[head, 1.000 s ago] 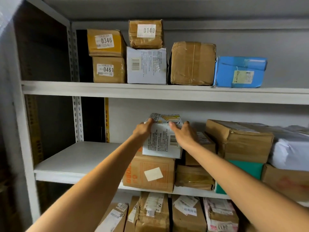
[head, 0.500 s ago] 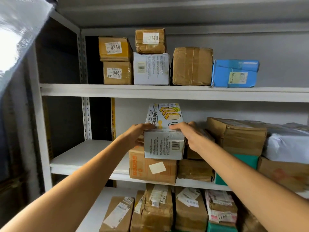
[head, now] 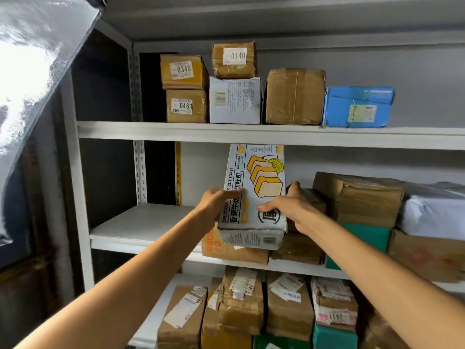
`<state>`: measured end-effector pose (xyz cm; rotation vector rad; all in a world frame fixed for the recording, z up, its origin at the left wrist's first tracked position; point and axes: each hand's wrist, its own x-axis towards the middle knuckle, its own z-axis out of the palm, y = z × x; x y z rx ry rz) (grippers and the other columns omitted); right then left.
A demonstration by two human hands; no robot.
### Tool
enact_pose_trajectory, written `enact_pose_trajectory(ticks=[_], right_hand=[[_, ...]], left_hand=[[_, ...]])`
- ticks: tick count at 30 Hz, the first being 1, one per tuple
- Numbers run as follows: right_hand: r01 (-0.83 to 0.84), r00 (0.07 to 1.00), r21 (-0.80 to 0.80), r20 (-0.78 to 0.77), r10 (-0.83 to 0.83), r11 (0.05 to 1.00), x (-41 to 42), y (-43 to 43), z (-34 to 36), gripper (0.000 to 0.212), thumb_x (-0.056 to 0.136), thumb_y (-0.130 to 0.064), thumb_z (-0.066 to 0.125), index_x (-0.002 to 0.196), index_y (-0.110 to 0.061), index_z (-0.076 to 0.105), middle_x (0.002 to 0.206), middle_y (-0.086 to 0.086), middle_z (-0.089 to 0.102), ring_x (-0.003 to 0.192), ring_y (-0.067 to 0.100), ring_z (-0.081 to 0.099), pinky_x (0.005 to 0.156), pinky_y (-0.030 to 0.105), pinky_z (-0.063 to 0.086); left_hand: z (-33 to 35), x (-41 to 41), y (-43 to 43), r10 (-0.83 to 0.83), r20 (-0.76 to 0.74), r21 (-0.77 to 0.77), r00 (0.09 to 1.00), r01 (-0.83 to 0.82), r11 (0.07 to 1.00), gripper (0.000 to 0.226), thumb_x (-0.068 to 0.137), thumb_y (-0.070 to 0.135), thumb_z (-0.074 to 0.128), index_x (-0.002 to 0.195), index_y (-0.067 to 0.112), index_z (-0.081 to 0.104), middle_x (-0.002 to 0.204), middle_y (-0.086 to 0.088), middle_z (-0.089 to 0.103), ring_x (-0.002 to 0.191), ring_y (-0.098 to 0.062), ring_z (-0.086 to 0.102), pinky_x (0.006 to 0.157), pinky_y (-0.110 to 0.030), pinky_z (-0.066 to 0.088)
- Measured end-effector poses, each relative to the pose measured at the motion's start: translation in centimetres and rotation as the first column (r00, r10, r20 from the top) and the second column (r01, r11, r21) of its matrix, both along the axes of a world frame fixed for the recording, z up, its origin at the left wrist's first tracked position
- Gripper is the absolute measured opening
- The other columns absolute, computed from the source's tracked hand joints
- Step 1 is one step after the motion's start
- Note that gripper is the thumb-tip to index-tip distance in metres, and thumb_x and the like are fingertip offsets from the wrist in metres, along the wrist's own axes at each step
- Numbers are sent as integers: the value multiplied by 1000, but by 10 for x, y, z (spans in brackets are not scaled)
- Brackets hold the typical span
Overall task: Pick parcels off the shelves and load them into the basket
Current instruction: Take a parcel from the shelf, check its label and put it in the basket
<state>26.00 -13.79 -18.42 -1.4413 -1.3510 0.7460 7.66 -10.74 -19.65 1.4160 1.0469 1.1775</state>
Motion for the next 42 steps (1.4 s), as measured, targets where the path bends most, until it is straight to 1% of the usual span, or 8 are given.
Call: enact_pose_trajectory(ticks=[4,14,18,24,28,32,35,42], right_hand=[[-20,999,49,-42,22,999,3,-8,-15,115,68,-8,85,151,-5,6,153,13,33,139,28,33,110,38,32],[-104,994,204,-9,108,973,1,-19,-19,104,65,-20,88,147,-4,26,139,6,51,131,25,45,108,36,39],[-129,986,508,161,53,851,3,-36,-24,92,63,-5,87,140,-10,38,112,-19,48,109,2,52,85,1,39],[-218,956,654,292,25,725,10,-37,-34,103,58,-20,92,144,-20,35,132,6,51,121,18,54,93,34,53],[-274,957,612,99,272,742,8,-44,-20,89,64,-3,82,142,-15,41,126,-5,61,111,-4,59,82,12,51],[-283,858,501,-248,449,818,16,-29,-12,60,59,-13,80,117,-19,62,107,1,73,106,22,66,81,34,53],[-385,688,434,-453,567,814,22,-19,-13,85,33,-31,97,109,-16,63,106,7,73,98,26,69,76,38,56],[-380,669,373,-521,530,847,20,-22,-16,80,46,-21,93,119,-14,60,114,11,70,110,33,63,80,41,56]], left_hand=[[-10,-13,-10,-58,31,80,998,55,995,9,86,16,67,91,10,61,86,-7,70,78,-21,67,68,-31,56],[-22,-26,-24,-202,-108,214,973,222,951,44,69,19,72,109,4,62,103,-10,72,95,-26,69,76,-34,57],[-31,-27,-27,-213,14,351,977,194,916,80,55,11,81,125,-1,43,115,-20,65,106,-35,64,83,-44,56],[-40,-24,-38,-145,14,541,989,114,833,61,55,-4,80,112,-6,57,105,-15,71,98,-33,68,72,-41,58],[-35,-24,-41,-61,4,579,998,47,814,84,54,25,90,123,12,43,118,-4,65,112,-24,63,87,-49,54],[-29,-16,-55,94,-124,692,988,18,722,104,60,59,79,144,31,24,148,12,36,138,-7,35,108,-35,37],[-24,-10,-60,266,-170,801,949,-25,599,109,61,64,71,150,36,15,150,12,16,143,-8,14,112,-38,23],[-15,-13,-56,247,-145,747,958,-58,662,104,58,63,76,147,38,28,144,15,30,136,-6,29,108,-42,38]])
